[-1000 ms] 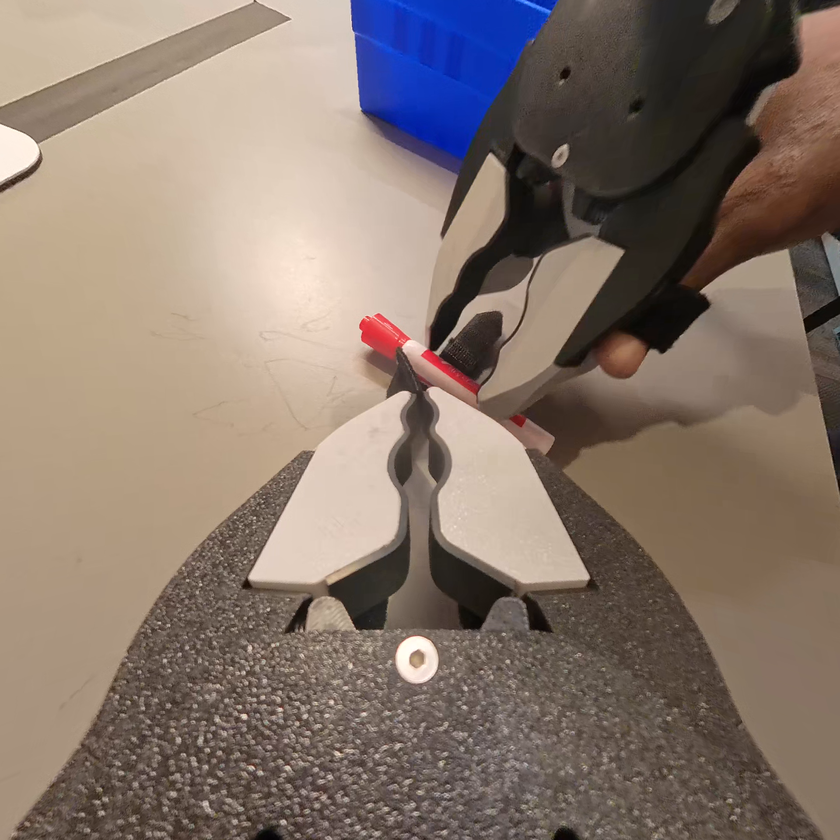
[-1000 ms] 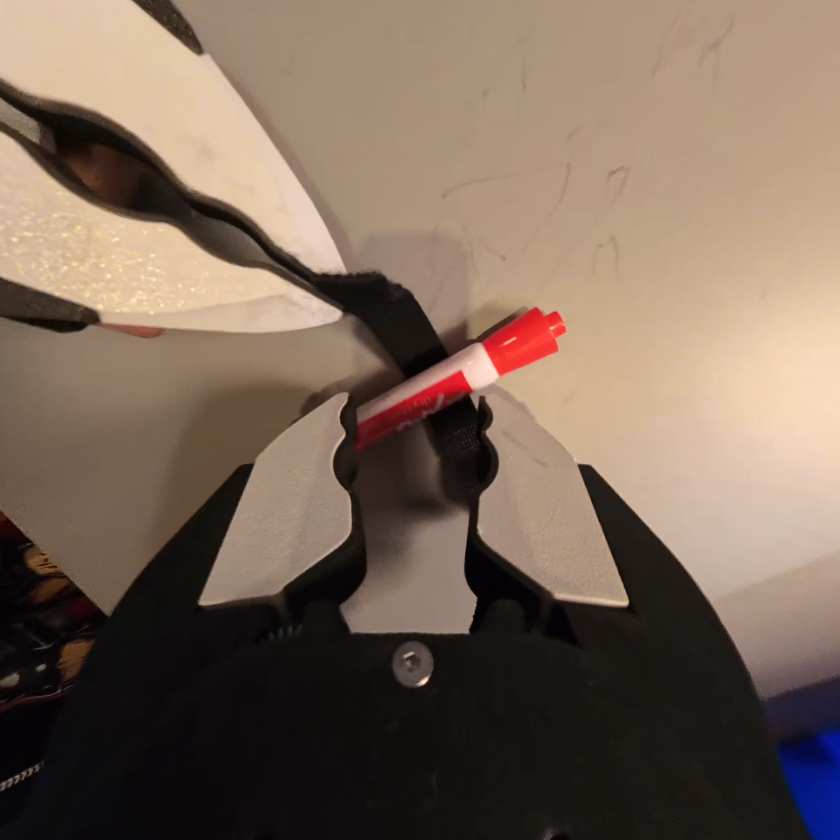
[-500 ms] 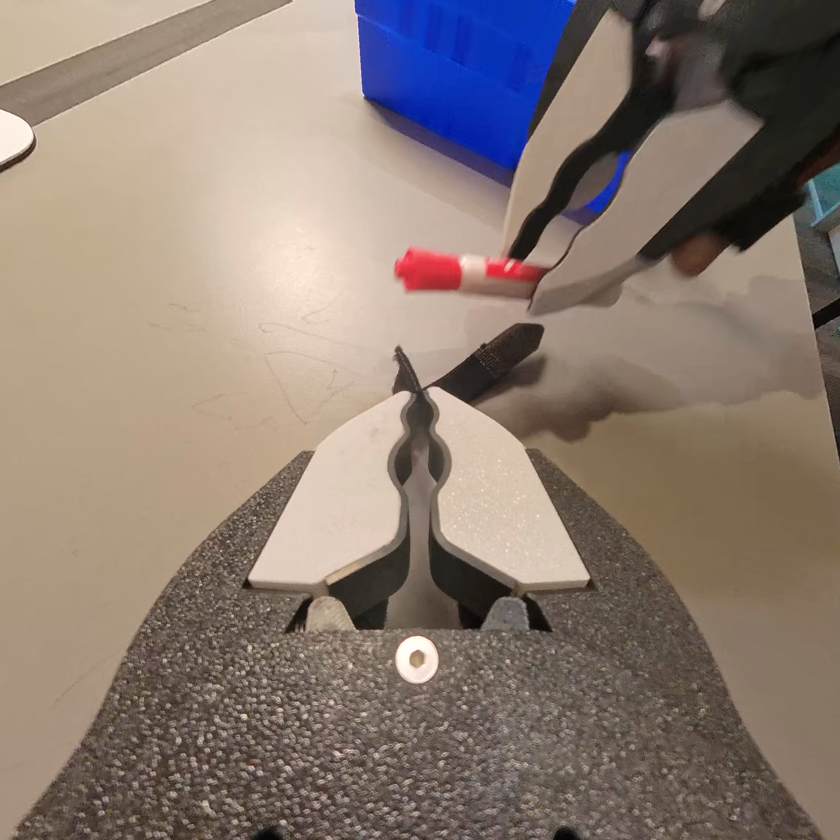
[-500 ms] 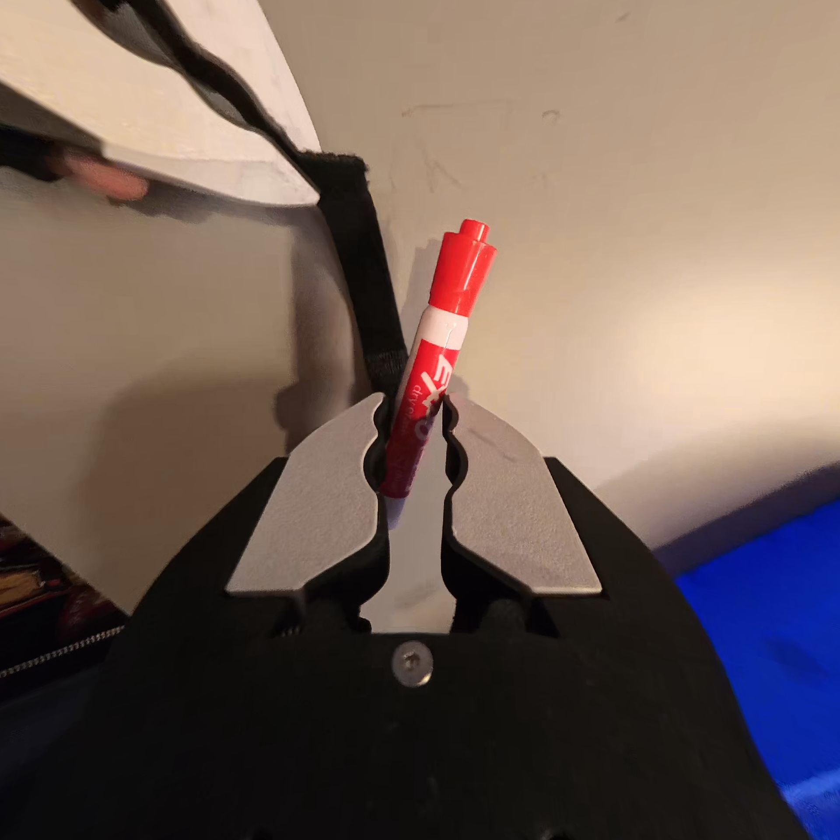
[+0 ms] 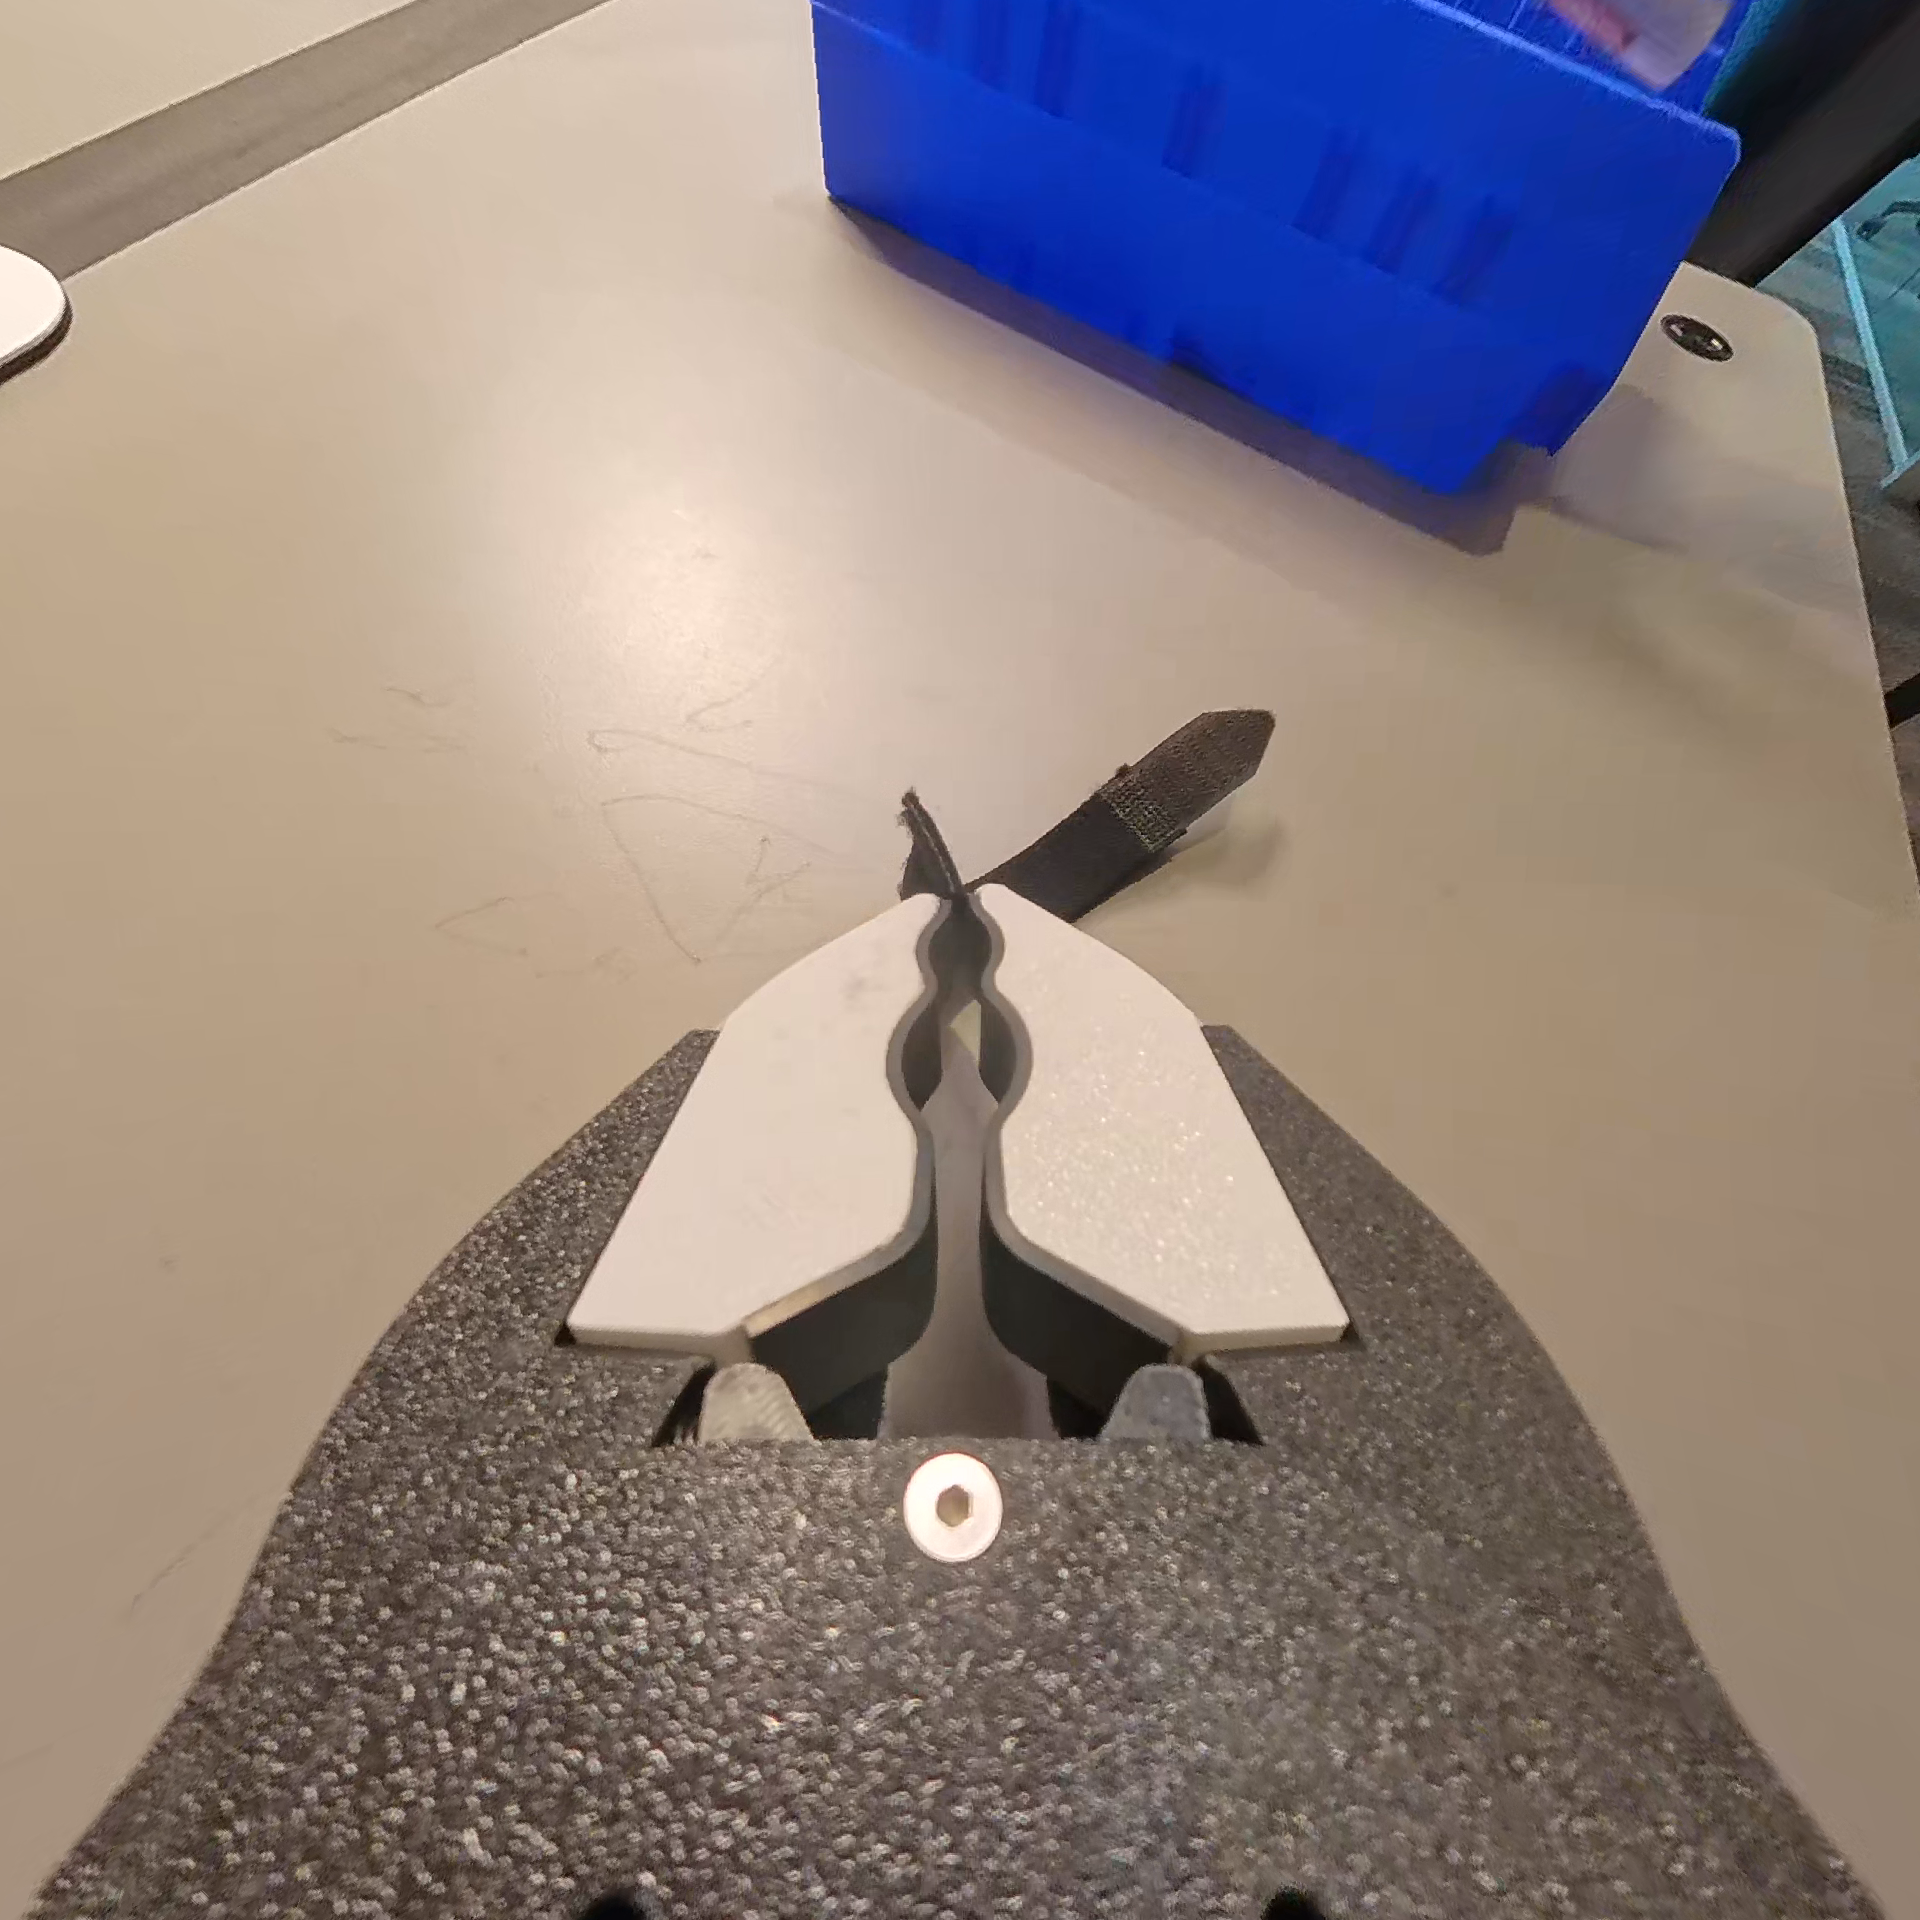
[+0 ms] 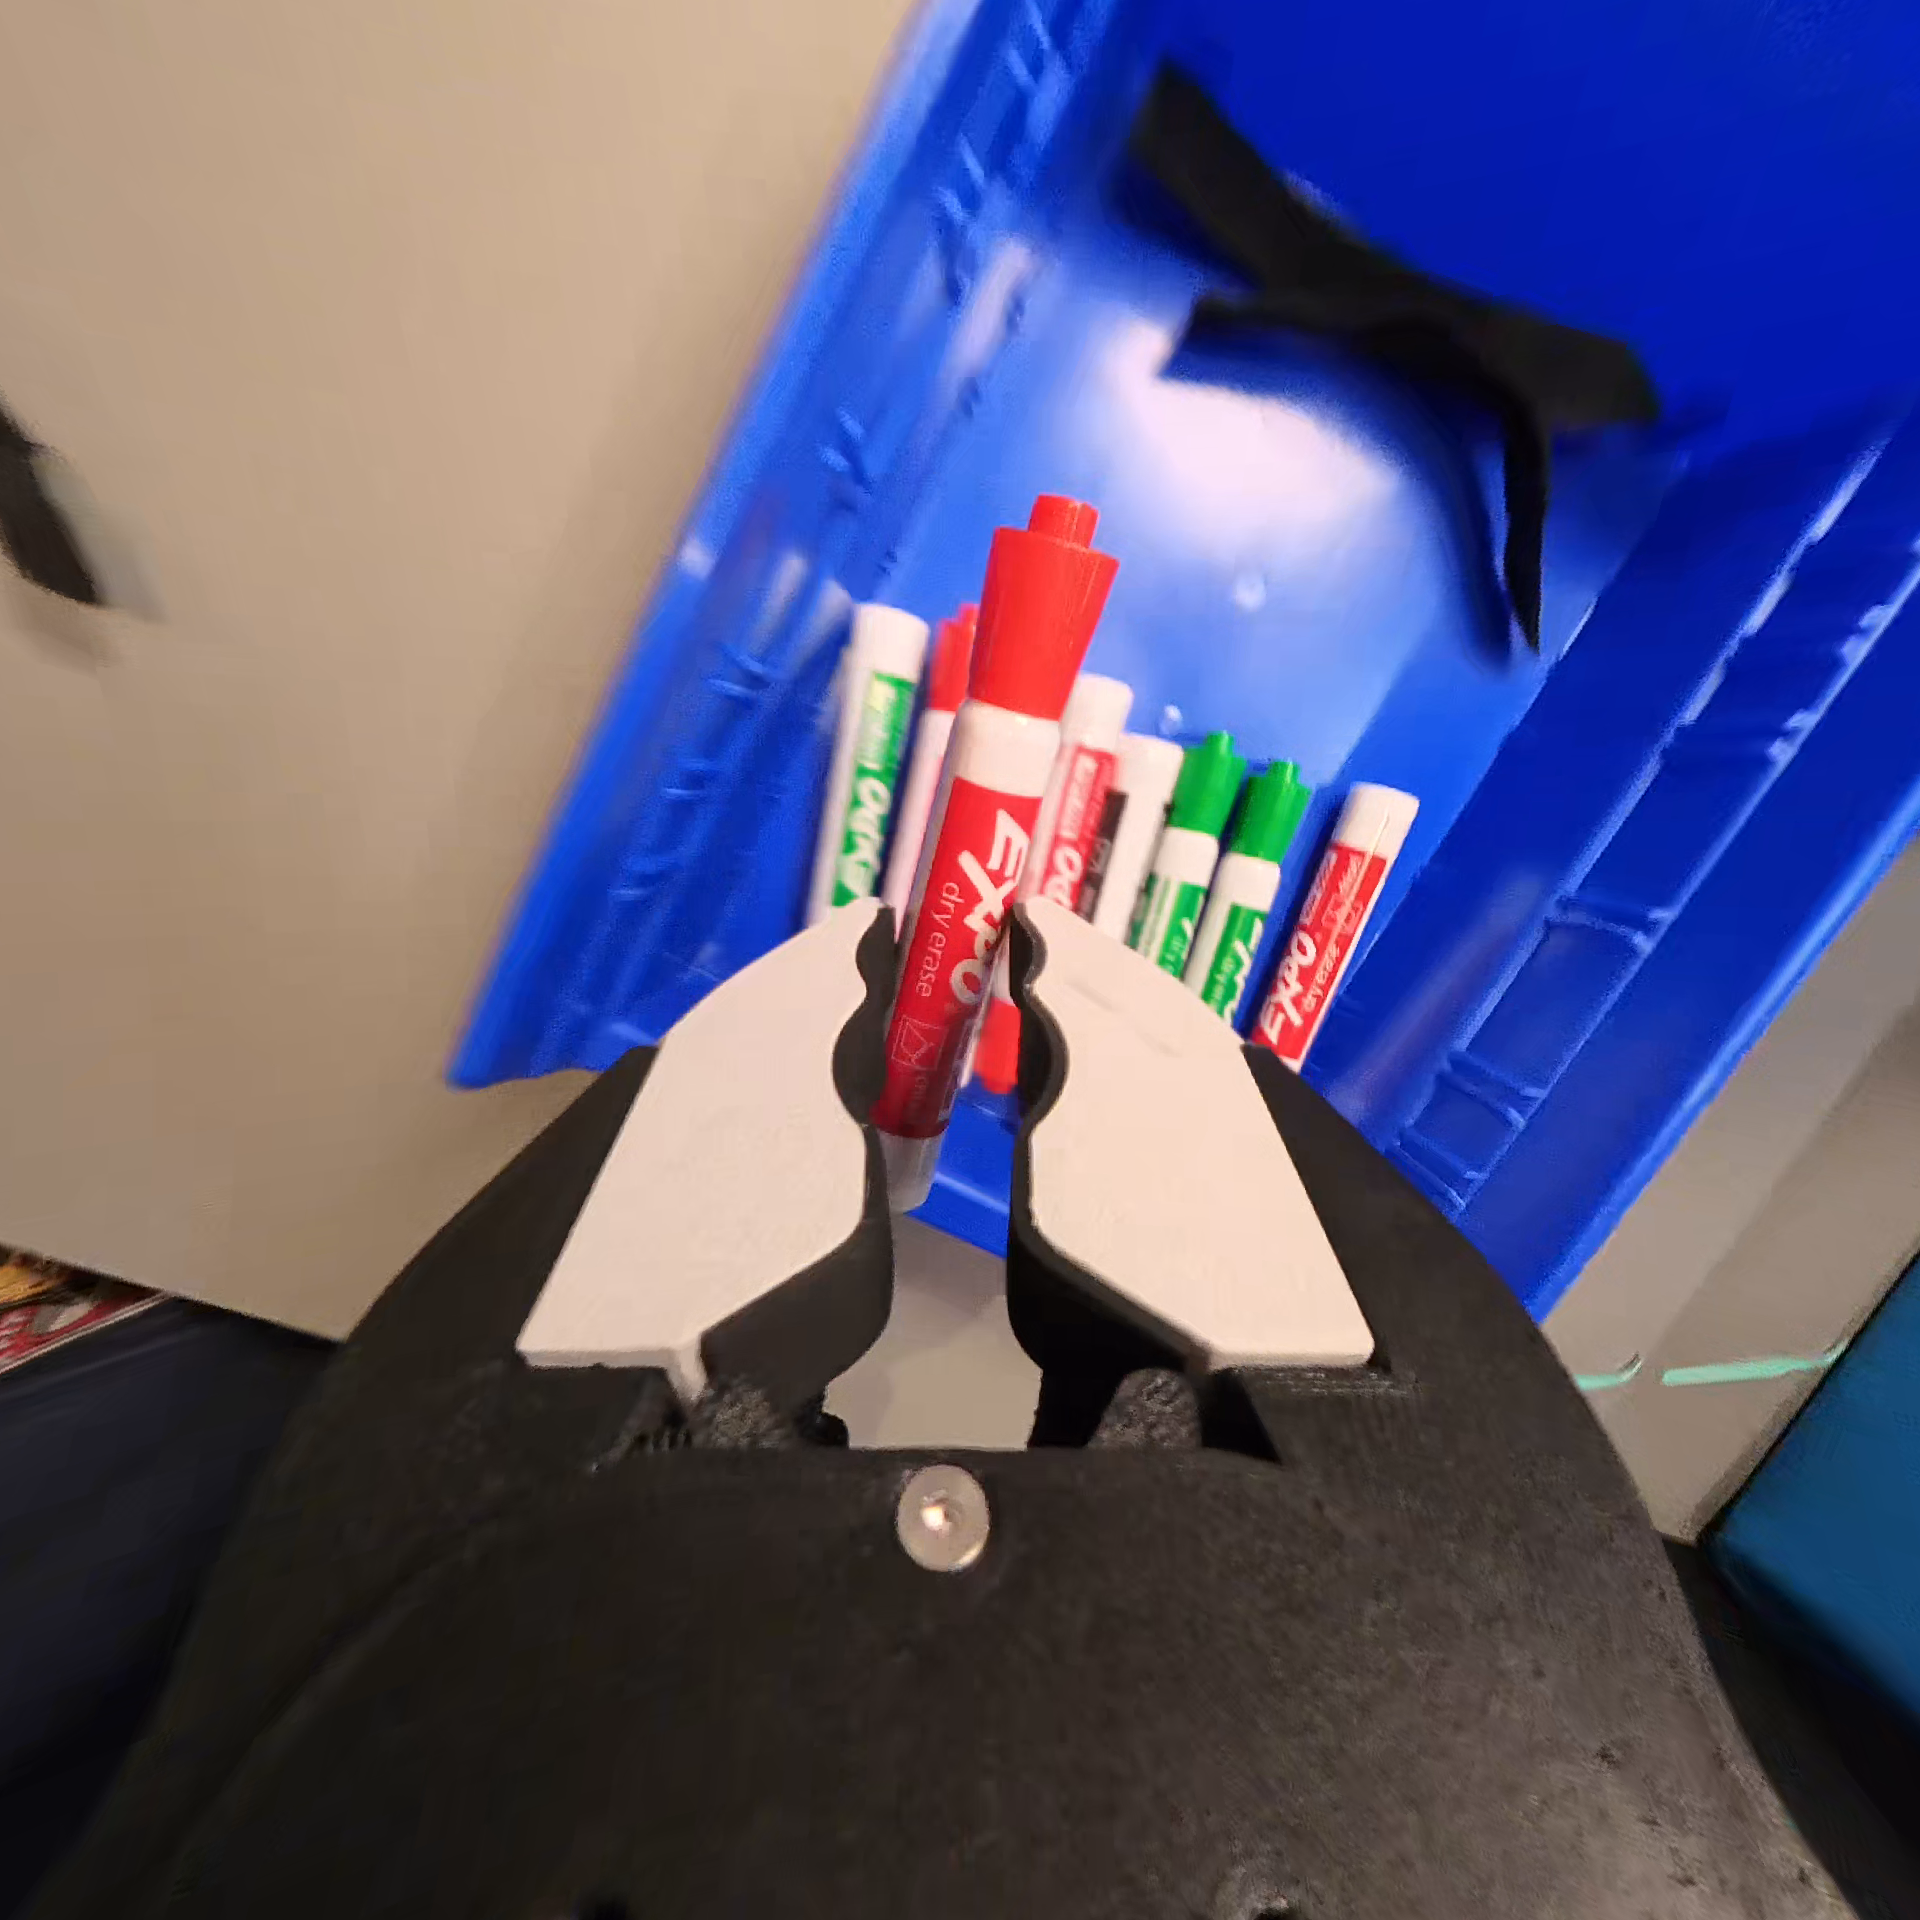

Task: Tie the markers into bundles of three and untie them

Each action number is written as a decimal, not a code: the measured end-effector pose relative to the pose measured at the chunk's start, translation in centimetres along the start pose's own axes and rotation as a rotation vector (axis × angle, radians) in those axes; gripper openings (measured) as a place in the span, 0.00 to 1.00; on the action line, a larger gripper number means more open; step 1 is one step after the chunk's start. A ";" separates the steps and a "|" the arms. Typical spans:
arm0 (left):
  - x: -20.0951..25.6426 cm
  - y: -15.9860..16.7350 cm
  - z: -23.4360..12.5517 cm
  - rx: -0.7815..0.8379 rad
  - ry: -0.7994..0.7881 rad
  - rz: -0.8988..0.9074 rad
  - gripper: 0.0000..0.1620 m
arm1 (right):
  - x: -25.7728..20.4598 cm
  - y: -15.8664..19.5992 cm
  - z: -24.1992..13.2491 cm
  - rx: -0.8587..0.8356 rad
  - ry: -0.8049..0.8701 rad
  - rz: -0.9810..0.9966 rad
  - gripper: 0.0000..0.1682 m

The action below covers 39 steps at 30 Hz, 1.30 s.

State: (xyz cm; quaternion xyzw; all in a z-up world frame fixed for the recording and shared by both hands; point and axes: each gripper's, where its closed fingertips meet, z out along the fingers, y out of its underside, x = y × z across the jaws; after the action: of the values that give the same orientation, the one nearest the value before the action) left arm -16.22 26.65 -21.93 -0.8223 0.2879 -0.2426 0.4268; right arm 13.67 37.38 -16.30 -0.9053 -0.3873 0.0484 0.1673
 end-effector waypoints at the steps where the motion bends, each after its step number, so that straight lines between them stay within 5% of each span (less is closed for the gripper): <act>1: 0.0 0.0 0.0 -0.001 -0.001 0.003 0.01 | 0.8 0.9 1.3 -0.037 -0.003 0.019 0.13; 7: 0.0 0.0 0.0 0.001 -0.006 0.006 0.01 | 1.6 4.0 6.6 -0.234 -0.048 0.002 0.13; 39: 0.2 -0.1 0.0 0.009 0.005 0.014 0.01 | 1.0 3.0 5.5 -0.213 -0.008 -0.109 0.07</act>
State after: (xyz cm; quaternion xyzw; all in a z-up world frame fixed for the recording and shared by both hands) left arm -16.06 26.52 -21.79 -0.8178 0.2936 -0.2431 0.4313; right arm 15.21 37.61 -22.43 -0.8955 -0.4394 0.0017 0.0711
